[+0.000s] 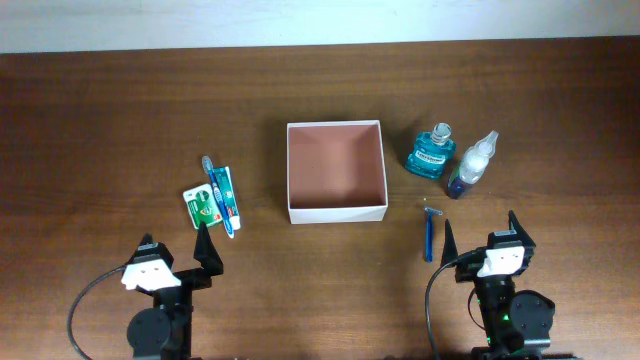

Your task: Pack container

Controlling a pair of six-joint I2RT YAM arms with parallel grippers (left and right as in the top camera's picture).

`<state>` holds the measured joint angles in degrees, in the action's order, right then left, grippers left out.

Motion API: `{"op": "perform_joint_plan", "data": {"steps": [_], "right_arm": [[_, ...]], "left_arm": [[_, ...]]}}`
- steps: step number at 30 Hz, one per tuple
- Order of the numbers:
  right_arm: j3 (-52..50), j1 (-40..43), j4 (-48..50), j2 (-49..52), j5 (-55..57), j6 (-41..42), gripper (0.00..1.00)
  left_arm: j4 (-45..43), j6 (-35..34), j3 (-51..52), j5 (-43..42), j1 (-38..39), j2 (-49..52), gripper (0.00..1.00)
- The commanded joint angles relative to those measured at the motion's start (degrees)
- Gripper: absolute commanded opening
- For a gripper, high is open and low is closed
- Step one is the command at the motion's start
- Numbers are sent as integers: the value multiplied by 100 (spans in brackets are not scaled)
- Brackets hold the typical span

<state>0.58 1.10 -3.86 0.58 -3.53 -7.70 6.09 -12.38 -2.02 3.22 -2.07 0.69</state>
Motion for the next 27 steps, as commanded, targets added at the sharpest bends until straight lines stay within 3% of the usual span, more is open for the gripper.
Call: {"op": "perform_joint_plan", "data": {"steps": [1, 22, 25, 27], "right_arm": [[-26, 48, -28, -37, -35, 2, 99], [17, 48, -26, -37, -315, 280, 99], [407, 48, -223, -9, -507, 457, 99], [1290, 48, -782, 273, -330, 538, 99]], "left_arm": [[-24, 118, 81, 15, -35, -33, 99], [-24, 118, 81, 15, -35, -33, 99], [-24, 118, 81, 15, -35, -33, 99], [-24, 118, 81, 15, -35, -33, 99]]}}
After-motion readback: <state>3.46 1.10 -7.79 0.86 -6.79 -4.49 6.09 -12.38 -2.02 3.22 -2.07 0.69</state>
